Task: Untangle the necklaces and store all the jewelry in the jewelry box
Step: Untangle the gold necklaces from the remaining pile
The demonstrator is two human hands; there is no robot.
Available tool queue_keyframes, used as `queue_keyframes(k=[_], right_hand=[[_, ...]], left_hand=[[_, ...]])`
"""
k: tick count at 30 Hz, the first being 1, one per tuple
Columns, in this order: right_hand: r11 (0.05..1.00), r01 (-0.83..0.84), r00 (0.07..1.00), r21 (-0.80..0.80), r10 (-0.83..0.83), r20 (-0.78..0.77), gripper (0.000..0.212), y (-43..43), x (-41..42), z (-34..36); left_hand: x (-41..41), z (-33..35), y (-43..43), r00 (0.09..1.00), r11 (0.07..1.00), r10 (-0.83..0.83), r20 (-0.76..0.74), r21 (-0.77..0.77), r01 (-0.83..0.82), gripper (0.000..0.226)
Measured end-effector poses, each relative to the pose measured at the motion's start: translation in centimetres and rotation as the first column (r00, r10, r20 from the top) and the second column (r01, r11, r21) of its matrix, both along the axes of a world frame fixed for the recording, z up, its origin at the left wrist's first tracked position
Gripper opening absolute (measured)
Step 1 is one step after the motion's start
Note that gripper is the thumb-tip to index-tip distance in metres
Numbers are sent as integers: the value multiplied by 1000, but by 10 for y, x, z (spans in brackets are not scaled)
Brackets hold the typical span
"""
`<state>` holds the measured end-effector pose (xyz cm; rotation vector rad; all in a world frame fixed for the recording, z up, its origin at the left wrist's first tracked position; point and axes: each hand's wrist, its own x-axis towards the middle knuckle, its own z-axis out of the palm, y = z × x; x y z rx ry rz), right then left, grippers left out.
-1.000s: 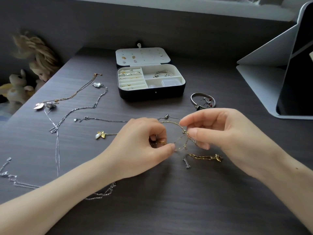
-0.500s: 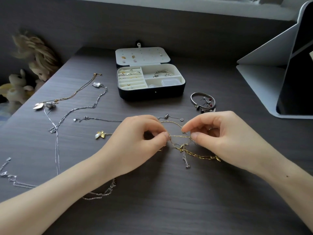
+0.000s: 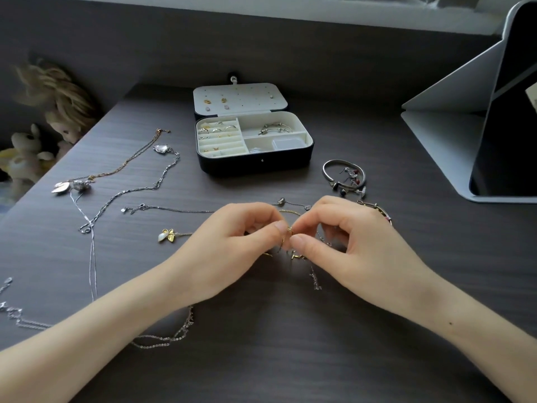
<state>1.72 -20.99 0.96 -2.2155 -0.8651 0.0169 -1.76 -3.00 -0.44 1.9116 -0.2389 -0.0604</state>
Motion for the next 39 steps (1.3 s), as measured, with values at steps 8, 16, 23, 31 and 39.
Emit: queue_keyframes(k=[8, 16, 23, 31, 39], right_hand=[[1000, -25, 996, -2, 25, -85, 10, -1, 0, 4], [978, -21, 913, 209, 104, -394, 12, -1, 1, 10], [960, 12, 833, 279, 145, -534, 16, 1, -1, 14], [969, -1, 851, 248, 131, -509, 11, 2, -2, 14], [969, -9, 875, 245, 126, -468, 8, -1, -1, 11]], left_hand=[[-1, -2, 1, 995, 989, 38, 92, 138, -51, 33], [-1, 0, -1, 986, 963, 52, 157, 253, -92, 33], [-1, 0, 0, 984, 961, 72, 163, 252, -112, 30], [0, -2, -1, 912, 901, 73, 405, 365, -234, 27], [-5, 1, -1, 906, 904, 90, 413, 347, -248, 30]])
